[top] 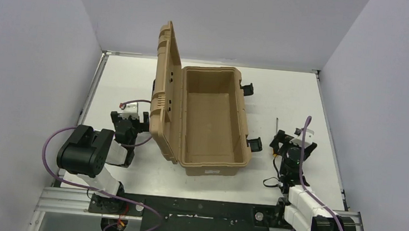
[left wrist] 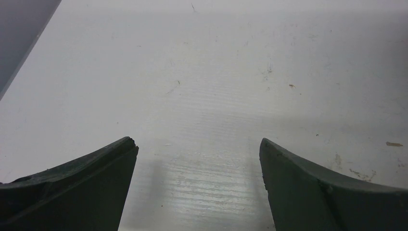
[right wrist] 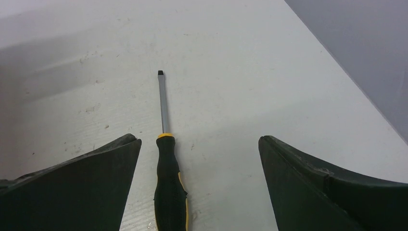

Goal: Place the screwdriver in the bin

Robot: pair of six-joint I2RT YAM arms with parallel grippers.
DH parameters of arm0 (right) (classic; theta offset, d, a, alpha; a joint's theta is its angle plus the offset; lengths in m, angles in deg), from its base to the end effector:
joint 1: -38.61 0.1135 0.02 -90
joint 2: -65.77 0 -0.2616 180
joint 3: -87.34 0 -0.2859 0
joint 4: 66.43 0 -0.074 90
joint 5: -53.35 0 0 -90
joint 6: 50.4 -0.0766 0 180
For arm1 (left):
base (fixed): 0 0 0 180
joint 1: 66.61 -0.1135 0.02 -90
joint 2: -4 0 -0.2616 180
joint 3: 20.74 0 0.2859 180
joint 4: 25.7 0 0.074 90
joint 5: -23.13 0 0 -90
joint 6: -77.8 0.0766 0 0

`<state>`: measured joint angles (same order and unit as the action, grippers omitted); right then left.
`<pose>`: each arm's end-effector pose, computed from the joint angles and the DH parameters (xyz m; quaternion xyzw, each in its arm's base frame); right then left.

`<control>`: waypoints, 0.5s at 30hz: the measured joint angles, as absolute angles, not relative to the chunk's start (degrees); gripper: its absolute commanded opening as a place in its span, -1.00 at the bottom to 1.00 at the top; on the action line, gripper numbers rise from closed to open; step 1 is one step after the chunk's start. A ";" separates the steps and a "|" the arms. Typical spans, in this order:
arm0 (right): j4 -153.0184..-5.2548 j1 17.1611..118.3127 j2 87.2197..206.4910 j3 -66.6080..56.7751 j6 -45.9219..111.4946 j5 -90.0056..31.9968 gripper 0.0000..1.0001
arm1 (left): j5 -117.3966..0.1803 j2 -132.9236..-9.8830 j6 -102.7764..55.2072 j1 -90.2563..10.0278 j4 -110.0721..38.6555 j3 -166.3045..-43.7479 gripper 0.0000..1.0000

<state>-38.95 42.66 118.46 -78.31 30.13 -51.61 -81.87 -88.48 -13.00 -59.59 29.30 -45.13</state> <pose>0.2319 -0.0034 0.1163 0.1190 0.7595 -0.0253 0.6390 0.2825 -0.0148 0.0761 -0.0389 0.7797 0.0599 0.6221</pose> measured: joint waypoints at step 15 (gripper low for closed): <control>-85.66 42.66 136.78 -32.59 23.61 -44.50 0.81 | -81.87 -88.48 -13.00 -59.59 29.32 -45.13 0.94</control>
